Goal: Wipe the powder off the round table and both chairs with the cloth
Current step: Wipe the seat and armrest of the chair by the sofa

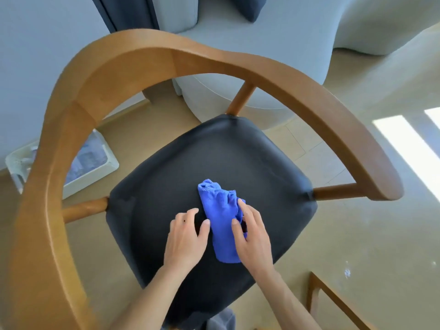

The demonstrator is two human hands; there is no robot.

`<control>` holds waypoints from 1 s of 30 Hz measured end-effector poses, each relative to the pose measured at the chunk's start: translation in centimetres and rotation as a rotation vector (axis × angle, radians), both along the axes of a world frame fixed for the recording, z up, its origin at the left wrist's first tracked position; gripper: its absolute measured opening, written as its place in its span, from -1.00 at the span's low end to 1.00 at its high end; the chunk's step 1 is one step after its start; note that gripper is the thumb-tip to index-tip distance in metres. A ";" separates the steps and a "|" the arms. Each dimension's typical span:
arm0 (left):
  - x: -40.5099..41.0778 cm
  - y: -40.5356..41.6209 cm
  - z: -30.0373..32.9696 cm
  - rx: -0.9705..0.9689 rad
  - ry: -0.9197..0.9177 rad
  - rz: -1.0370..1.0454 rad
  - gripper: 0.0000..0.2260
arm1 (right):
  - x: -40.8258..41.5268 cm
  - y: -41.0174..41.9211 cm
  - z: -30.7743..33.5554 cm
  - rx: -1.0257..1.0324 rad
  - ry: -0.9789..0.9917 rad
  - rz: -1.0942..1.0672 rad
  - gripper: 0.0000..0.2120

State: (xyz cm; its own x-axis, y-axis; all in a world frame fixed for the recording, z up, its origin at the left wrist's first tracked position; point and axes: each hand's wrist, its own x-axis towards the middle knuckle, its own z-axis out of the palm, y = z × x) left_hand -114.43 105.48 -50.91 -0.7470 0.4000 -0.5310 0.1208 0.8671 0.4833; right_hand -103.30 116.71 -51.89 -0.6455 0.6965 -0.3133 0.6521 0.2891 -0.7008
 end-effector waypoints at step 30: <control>-12.8 3.4 -6.3 -0.146 0.760 -0.451 -0.44 | -0.8 8.9 -7.9 0.632 -0.436 0.295 -0.43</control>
State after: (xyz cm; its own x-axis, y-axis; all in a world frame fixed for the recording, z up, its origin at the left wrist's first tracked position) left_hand -127.20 108.91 -57.26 -0.7057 0.7080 -0.0253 0.7077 0.7062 0.0220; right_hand -104.05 125.56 -59.76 -0.7409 0.6461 -0.1835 0.6634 0.7466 -0.0498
